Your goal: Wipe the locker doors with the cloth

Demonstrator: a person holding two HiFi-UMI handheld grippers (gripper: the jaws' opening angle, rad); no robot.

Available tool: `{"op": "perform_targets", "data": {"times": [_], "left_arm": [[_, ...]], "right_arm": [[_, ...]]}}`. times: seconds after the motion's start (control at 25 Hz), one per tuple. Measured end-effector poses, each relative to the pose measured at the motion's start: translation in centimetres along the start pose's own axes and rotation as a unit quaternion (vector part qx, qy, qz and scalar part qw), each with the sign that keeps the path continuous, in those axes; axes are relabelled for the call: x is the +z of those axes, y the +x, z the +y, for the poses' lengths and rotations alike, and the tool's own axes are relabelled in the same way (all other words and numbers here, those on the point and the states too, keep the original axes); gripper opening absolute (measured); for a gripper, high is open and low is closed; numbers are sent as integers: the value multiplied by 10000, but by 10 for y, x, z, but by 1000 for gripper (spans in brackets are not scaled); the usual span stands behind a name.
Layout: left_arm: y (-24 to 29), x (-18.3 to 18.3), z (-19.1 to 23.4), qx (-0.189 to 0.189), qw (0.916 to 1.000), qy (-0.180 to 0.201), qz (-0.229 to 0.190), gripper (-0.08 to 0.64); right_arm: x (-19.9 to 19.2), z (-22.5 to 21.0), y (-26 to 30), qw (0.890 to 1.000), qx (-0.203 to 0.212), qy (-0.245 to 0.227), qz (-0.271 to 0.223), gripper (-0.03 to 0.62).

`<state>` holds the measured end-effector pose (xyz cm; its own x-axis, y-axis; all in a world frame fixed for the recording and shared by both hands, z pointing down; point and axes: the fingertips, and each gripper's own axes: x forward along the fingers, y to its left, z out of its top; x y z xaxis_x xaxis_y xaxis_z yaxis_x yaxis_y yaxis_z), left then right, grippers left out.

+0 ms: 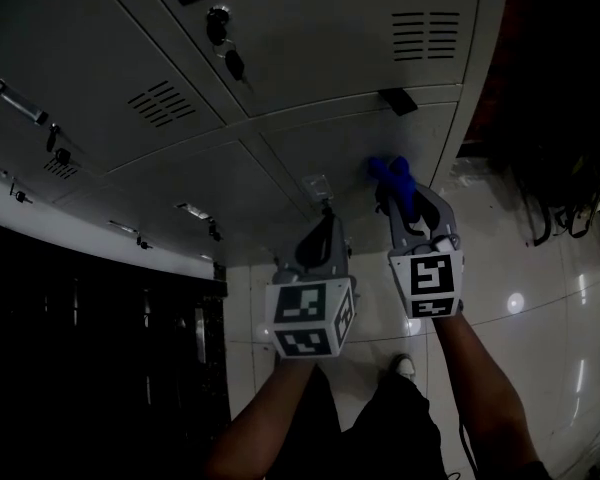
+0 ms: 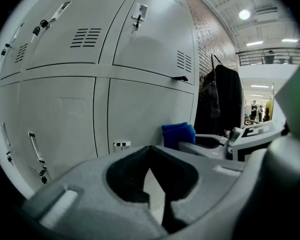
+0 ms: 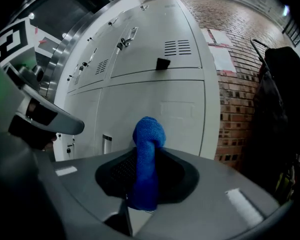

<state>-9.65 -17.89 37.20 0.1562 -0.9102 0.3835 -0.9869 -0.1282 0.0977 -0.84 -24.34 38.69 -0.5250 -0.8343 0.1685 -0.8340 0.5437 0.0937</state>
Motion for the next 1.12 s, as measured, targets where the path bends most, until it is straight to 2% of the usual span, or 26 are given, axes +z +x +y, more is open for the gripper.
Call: {"op": "perform_targets", "data": {"times": [0.16, 0.36, 0.6, 0.8, 1.12], "left_arm": [[1, -8, -13, 63, 9999, -34, 95, 3], [3, -18, -19, 224, 9996, -100, 158, 3], [5, -23, -20, 318, 9993, -139, 172, 3], [-4, -26, -4, 470, 9986, -193, 129, 3], [-11, -41, 43, 453, 9988, -15, 187, 3]], "right_arm": [[-12, -31, -6, 9998, -168, 57, 76, 83], [-19, -54, -8, 9997, -191, 98, 74, 83], [-20, -62, -12, 9996, -197, 183, 55, 83], [1, -18, -23, 9992, 153, 243, -267, 83], [-18, 84, 2, 9969, 619, 443, -188, 83]]}}
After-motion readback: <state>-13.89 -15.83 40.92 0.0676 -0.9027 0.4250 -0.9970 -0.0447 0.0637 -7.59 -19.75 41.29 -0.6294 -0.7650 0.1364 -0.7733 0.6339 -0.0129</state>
